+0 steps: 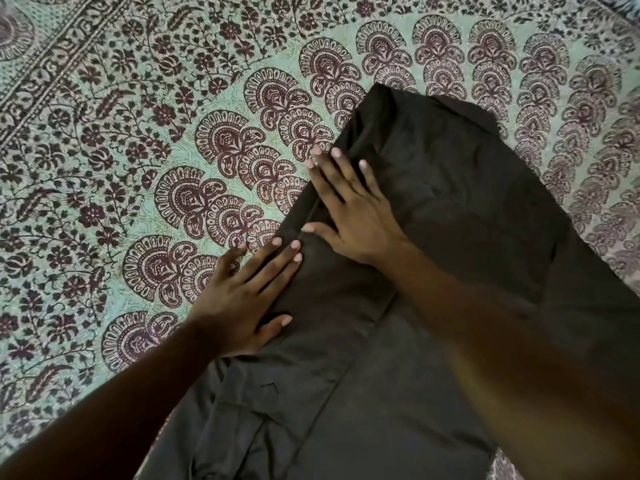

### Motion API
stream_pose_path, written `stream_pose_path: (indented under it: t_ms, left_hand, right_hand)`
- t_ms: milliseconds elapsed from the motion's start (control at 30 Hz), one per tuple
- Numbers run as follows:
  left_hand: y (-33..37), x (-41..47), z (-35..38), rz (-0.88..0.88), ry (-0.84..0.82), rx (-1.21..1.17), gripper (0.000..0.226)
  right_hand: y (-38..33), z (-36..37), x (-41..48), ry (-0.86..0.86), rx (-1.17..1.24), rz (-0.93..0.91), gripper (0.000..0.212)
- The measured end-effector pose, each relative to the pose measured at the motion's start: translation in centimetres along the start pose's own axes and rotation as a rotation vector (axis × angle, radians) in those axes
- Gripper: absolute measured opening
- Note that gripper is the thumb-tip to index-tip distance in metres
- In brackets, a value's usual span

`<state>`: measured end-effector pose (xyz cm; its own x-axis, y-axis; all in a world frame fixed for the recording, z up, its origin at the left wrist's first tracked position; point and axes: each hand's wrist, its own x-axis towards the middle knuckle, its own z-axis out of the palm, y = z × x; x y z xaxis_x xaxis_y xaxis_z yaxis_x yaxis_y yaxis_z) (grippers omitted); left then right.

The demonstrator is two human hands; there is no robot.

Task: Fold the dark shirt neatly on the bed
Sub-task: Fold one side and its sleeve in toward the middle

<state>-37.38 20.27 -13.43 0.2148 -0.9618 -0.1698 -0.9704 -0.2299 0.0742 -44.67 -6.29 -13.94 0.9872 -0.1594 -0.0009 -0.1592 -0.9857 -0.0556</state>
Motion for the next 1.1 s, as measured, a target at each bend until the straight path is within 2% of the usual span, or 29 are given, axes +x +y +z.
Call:
stream_pose_path:
  t_ms: [133,233,333,433,500,567,767,833,967,1100]
  left_hand:
    - [0.0,0.0,0.1,0.000,-0.013,-0.017,0.090]
    - [0.0,0.0,-0.1,0.000,-0.015,-0.020,0.090]
    - [0.0,0.0,-0.3,-0.002,-0.018,-0.028,0.090]
    - [0.1,0.0,-0.4,-0.001,-0.012,-0.037,0.091]
    - [0.1,0.0,-0.3,-0.004,-0.002,-0.038,0.091]
    - [0.1,0.1,-0.1,0.003,0.010,-0.034,0.091]
    - [0.1,-0.1,0.0,0.008,0.039,-0.005,0.090]
    - [0.1,0.0,-0.2,0.003,0.030,0.006,0.089]
    - [0.2,-0.1,-0.1,0.004,0.006,0.022,0.090]
    - [0.1,-0.2,0.2,0.003,0.001,0.029,0.090]
  right_hand:
    - [3.6,0.7,2.2,-0.050,-0.017,0.261,0.092]
    - [6.2,-0.6,4.4,-0.095,-0.041,0.354,0.093]
    - [6.6,-1.8,4.9,-0.027,0.004,0.437,0.092]
    - [4.5,-2.6,2.4,0.043,0.001,0.360,0.094]
    - [2.1,-1.8,-0.3,-0.012,-0.005,0.216,0.096]
    - [0.8,-0.5,-2.2,-0.083,-0.015,0.198,0.099]
    - [4.7,-0.9,2.0,-0.093,0.027,0.614,0.096]
    - [3.9,-1.4,2.3,-0.043,0.038,0.596,0.094]
    - [-1.5,-1.5,-2.5,0.069,0.123,0.401,0.090]
    - [-5.1,0.2,-10.4,-0.057,0.071,0.328,0.086]
